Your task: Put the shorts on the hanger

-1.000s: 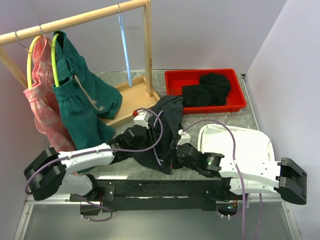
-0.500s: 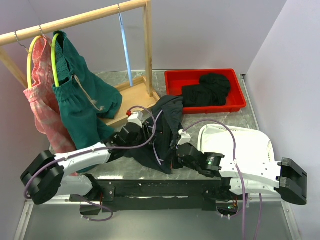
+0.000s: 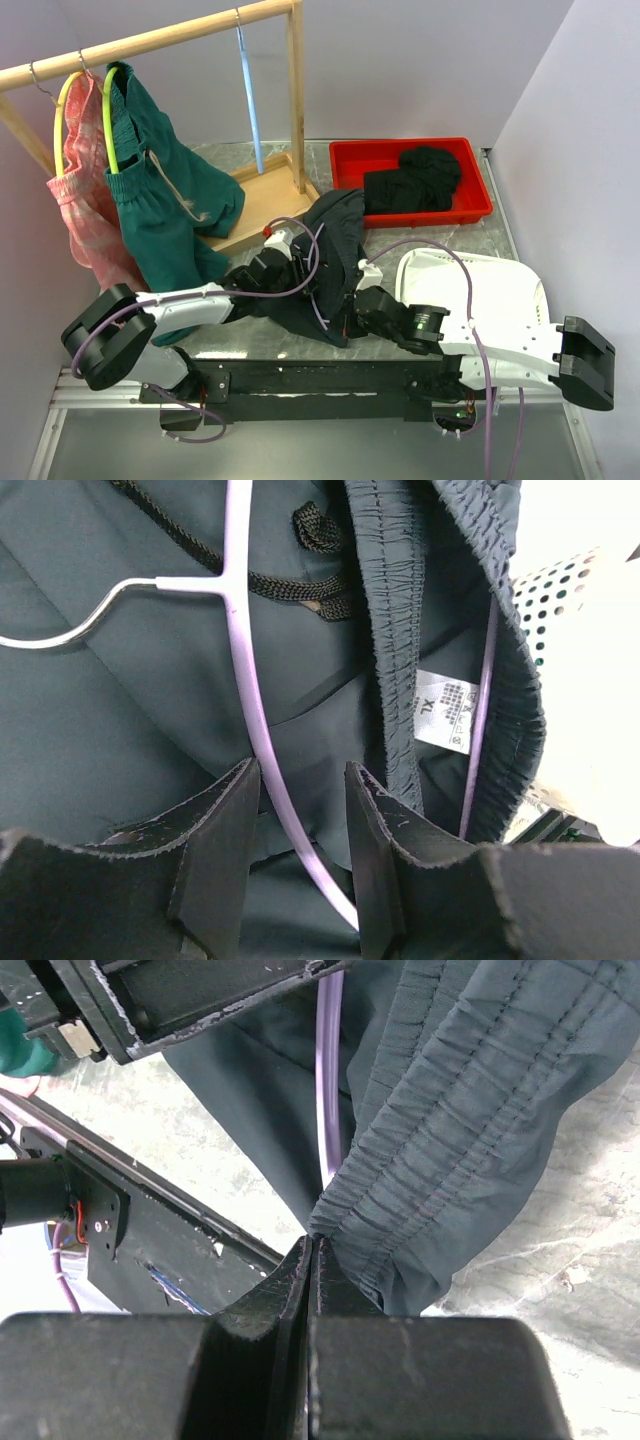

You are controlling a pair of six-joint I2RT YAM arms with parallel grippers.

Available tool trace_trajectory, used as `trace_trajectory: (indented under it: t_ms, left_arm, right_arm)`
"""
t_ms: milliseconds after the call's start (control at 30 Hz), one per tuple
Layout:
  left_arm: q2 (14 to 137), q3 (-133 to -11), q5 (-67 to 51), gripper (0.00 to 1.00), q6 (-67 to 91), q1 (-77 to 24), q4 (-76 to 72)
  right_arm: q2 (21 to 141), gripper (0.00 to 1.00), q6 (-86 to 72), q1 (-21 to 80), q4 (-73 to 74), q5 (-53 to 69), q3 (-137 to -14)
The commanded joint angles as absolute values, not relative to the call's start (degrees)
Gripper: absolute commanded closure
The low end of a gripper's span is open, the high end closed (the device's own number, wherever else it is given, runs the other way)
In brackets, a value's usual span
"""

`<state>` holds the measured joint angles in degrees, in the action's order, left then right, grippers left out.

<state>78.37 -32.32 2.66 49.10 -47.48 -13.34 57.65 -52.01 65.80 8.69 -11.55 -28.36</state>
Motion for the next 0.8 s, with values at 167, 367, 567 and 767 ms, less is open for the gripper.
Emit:
trace_trajectory:
  t_ms: [167, 367, 567, 767]
  left_arm:
    - [80.3, -31.6, -0.6, 0.56, 50.4, -47.5, -19.5]
    - [80.5, -30.1, -0.9, 0.57, 50.8, -47.5, -21.3]
    - [80.9, -29.4, -1.4, 0.58, 50.7, -47.5, -22.9]
    - [80.2, -28.4, -4.4, 0.66, 51.4, -47.5, -27.2]
  right_arm:
    - [56.2, 1.00, -51.9, 65.3, 7.7, -13.5, -29.6]
    - [56.7, 1.00, -51.8, 65.3, 7.3, -13.3, -29.7]
    - [57.2, 1.00, -51.7, 65.2, 7.2, -13.0, -30.0]
    - [57.7, 1.00, -51.7, 65.3, 6.9, -13.0, -30.1]
